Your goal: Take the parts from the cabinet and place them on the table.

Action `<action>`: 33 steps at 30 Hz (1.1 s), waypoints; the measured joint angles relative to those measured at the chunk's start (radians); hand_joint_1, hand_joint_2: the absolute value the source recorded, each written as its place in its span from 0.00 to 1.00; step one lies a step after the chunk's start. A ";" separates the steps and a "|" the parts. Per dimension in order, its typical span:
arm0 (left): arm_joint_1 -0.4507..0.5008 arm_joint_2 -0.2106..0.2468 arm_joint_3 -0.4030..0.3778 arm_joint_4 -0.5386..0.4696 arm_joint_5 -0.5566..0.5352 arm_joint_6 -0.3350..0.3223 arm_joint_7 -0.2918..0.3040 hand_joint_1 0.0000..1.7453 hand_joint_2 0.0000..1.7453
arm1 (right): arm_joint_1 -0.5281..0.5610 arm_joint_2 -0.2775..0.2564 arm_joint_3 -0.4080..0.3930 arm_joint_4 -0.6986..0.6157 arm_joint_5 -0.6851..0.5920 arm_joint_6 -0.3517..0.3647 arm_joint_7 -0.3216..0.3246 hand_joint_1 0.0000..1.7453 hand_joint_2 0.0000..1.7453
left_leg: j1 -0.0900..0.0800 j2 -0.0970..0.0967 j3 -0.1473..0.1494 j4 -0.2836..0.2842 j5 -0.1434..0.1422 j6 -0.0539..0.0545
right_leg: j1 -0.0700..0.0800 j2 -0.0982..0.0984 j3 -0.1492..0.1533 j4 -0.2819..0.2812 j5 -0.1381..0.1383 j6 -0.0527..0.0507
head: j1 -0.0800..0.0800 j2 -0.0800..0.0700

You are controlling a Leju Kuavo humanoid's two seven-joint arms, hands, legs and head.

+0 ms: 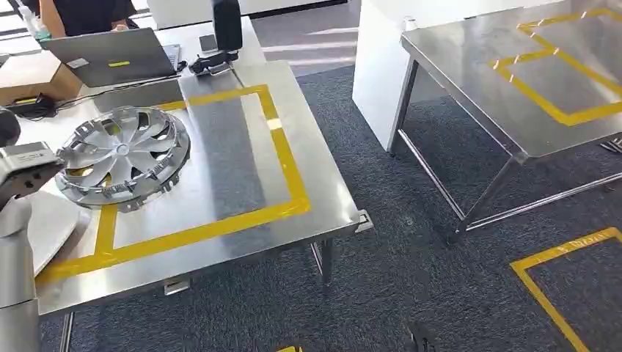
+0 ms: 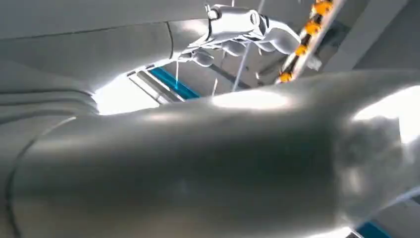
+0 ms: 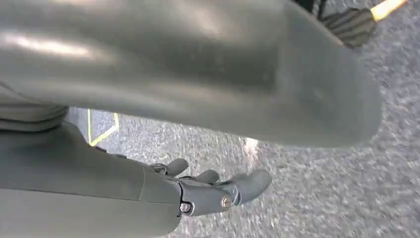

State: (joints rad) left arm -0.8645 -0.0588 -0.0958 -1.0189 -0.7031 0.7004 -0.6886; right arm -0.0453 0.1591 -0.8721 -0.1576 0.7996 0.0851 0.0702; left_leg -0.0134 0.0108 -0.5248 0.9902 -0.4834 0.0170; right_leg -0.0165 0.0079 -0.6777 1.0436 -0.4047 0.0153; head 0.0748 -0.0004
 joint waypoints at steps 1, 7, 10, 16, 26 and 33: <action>0.000 -0.001 0.000 0.000 -0.009 0.000 0.000 0.00 0.00 | 0.000 0.001 0.000 0.000 0.000 -0.001 0.001 0.00 0.00 | 0.003 -0.002 -0.013 -0.007 0.016 0.011 | 0.002 -0.002 -0.015 0.037 -0.057 0.002 | 0.005 0.000; 0.021 -0.002 0.015 0.000 -0.055 0.000 -0.009 0.00 0.00 | 0.000 -0.002 -0.009 -0.003 -0.010 -0.003 0.003 0.00 0.00 | 0.014 0.000 -0.099 0.006 0.074 0.001 | -0.002 -0.004 -0.017 0.239 -0.137 0.026 | 0.015 0.000; 0.025 0.016 0.034 -0.017 -0.037 0.000 -0.011 0.00 0.00 | -0.004 -0.002 -0.011 -0.003 -0.009 -0.003 0.004 0.00 0.00 | 0.013 0.001 -0.139 0.035 0.087 -0.016 | -0.003 -0.003 0.154 -0.003 -0.132 0.027 | 0.021 0.000; 0.072 0.089 0.042 -0.076 0.019 0.000 -0.012 0.00 0.00 | -0.003 0.000 -0.016 -0.003 -0.008 -0.005 0.002 0.00 0.00 | 0.017 -0.005 -0.166 0.059 0.063 -0.056 | -0.001 -0.006 0.118 -0.010 -0.093 -0.039 | 0.028 0.000; 0.152 0.119 0.055 -0.158 -0.007 0.000 -0.013 0.00 0.00 | -0.004 -0.001 -0.031 -0.006 -0.024 -0.010 0.003 0.00 0.00 | 0.024 -0.012 0.019 0.022 -0.051 -0.061 | -0.004 -0.007 0.019 -0.007 -0.008 -0.014 | 0.029 0.000; 0.289 0.126 0.077 -0.234 -0.011 0.000 -0.011 0.00 0.00 | 0.009 -0.002 -0.059 -0.006 -0.033 -0.021 0.002 0.00 0.00 | 0.017 -0.008 -0.036 0.023 0.009 0.005 | -0.008 -0.006 -0.031 0.115 -0.137 0.017 | 0.064 0.000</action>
State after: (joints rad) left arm -0.5755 0.0668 -0.0191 -1.2528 -0.7141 0.7004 -0.6993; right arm -0.0362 0.1572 -0.9312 -0.1637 0.7664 0.0641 0.0717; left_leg 0.0032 0.0030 -0.5611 1.0128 -0.4743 0.0219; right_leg -0.0249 0.0017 -0.7086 1.1590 -0.5421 0.0328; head 0.1389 -0.0004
